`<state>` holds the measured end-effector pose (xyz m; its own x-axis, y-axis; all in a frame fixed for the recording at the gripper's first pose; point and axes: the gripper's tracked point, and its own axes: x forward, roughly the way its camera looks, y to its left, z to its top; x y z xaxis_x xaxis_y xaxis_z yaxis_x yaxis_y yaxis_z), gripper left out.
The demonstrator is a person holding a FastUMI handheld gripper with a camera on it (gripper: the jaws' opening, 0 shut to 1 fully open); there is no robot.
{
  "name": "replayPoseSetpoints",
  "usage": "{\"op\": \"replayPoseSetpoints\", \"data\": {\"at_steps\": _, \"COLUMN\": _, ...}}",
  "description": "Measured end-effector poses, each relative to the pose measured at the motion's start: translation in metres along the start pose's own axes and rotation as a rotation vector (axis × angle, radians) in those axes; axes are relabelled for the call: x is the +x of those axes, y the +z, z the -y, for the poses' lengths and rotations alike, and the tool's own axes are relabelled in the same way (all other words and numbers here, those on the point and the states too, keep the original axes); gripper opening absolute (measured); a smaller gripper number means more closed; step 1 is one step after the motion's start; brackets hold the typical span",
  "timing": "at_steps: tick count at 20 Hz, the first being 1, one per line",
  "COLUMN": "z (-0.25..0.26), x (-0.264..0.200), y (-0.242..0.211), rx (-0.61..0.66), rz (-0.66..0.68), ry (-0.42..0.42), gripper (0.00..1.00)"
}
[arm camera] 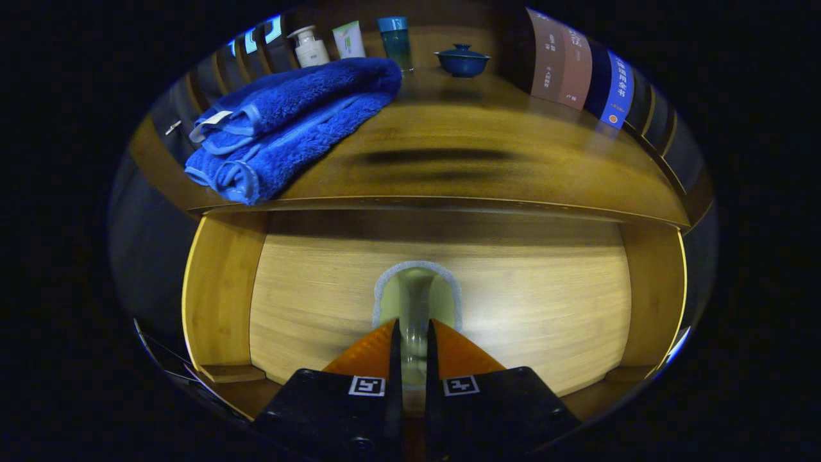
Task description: Pull open the drawer, take out the items inside it, and place them on the countertop above the cabinet.
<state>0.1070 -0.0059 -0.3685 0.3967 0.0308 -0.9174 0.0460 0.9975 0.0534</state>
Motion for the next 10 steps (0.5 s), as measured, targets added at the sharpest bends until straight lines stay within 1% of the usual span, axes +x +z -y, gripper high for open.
{"op": "replayPoseSetpoints", "data": {"at_steps": 2, "z": -0.003, "x": -0.024, "y": 0.004, "rx": 0.011, "rz": 0.056, "ry": 0.025, "gripper": 0.18}}
{"op": "replayPoseSetpoints", "data": {"at_steps": 5, "z": -0.007, "x": -0.072, "y": 0.014, "rx": 0.006, "rz": 0.173, "ry": 0.053, "gripper": 0.18}}
{"op": "replayPoseSetpoints", "data": {"at_steps": 8, "z": -0.006, "x": -0.116, "y": 0.037, "rx": 0.01, "rz": 0.289, "ry": 0.062, "gripper": 0.18}}
{"op": "replayPoseSetpoints", "data": {"at_steps": 10, "z": -0.003, "x": -0.134, "y": 0.061, "rx": 0.012, "rz": 0.356, "ry": 0.062, "gripper": 0.18}}
